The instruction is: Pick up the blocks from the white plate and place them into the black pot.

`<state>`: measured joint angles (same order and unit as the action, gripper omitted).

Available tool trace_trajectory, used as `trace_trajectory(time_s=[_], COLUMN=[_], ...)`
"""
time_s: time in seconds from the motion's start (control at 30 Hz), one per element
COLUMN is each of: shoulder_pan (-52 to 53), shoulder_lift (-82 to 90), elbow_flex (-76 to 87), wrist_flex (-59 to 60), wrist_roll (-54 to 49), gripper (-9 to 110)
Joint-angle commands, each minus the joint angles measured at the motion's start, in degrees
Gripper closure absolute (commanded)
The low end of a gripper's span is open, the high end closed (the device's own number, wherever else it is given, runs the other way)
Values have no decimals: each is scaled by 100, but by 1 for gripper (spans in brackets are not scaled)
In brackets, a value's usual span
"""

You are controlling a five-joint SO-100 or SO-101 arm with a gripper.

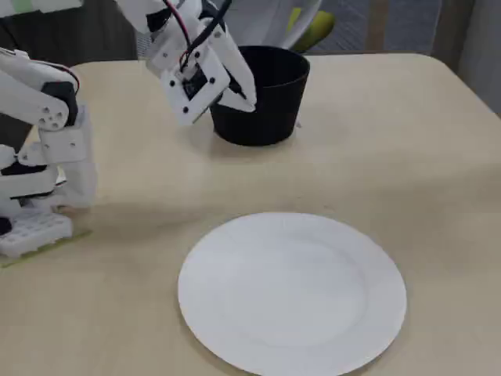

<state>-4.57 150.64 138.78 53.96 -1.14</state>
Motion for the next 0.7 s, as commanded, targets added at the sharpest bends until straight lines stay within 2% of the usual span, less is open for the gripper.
trace_trajectory(time_s=[0.0, 0.3, 0.67], shoulder_pan=[35, 316, 220], shoulder_lift=[571, 3190, 3568], elbow_flex=[475, 2039, 2461], wrist_flex=[79, 721, 976], wrist_roll=[-26, 9, -202], gripper=[104, 104, 104])
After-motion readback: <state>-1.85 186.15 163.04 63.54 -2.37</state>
